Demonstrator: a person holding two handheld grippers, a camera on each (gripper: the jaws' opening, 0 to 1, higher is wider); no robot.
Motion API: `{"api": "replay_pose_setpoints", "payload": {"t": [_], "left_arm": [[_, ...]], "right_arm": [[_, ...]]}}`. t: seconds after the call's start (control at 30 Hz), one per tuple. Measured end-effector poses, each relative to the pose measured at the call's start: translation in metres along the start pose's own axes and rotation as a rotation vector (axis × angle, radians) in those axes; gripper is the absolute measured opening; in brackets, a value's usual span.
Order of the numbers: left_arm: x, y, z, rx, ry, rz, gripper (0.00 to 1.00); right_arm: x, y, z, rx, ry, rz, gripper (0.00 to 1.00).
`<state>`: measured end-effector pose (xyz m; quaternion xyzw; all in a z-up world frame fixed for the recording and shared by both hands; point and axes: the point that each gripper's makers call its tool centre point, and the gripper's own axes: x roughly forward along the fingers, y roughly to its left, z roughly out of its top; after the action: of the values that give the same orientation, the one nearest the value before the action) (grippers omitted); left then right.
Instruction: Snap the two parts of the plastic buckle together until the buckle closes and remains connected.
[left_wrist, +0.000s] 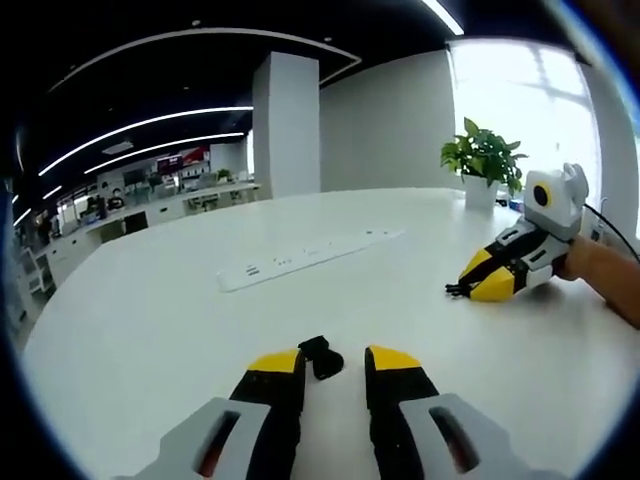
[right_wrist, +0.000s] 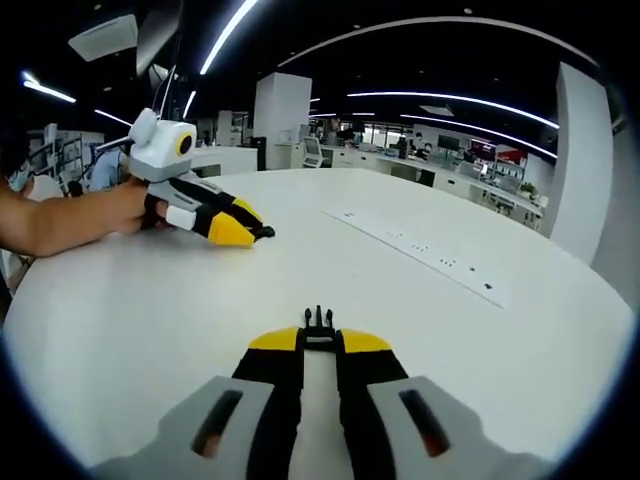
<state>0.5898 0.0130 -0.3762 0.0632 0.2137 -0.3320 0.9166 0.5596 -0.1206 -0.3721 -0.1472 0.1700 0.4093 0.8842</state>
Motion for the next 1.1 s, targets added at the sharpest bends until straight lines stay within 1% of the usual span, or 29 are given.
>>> {"api": "replay_pose_setpoints", "payload": {"t": [0.03,0.07,0.2,0.33,0.43,0.5,0.57,0.67,0.83,0.97,1.1], "left_arm": [[0.001,0.002,-0.002,0.022,0.014,0.021,0.23],[0.003,-0.001,-0.003,0.014,0.011,0.016,0.22],[0.004,0.008,-0.003,0.018,0.014,0.037,0.21],[0.002,0.014,-0.003,-0.001,0.013,0.032,0.18],[0.001,0.013,-0.003,-0.013,0.011,0.024,0.17],[0.001,0.013,-0.005,-0.006,0.016,0.028,0.16],[0.001,0.012,-0.004,0.004,0.014,0.032,0.12],[0.002,0.013,-0.004,0.016,0.012,0.031,0.12],[0.0,0.01,-0.004,0.004,0.012,0.016,0.13],[0.001,0.006,-0.004,0.005,0.007,0.011,0.17],[0.0,0.004,-0.004,0.006,0.006,0.007,0.17]], "right_arm": [[0.0,0.0,0.0,0.001,0.0,0.0,0.11],[0.0,-0.001,0.0,0.0,0.0,0.0,0.11],[0.001,-0.002,0.001,0.001,0.0,0.001,0.11],[0.001,-0.002,0.001,0.003,0.0,0.002,0.11],[0.001,-0.003,0.001,0.004,0.0,0.002,0.11],[0.001,-0.003,0.001,0.004,0.0,0.001,0.11],[0.001,-0.002,0.001,0.002,0.001,0.002,0.12],[0.001,-0.001,0.001,0.0,0.001,0.002,0.11],[0.001,0.001,0.001,0.001,0.001,0.001,0.11],[0.0,0.002,0.0,0.001,0.0,0.001,0.12],[0.001,0.002,0.001,0.003,-0.001,0.0,0.12]]}}
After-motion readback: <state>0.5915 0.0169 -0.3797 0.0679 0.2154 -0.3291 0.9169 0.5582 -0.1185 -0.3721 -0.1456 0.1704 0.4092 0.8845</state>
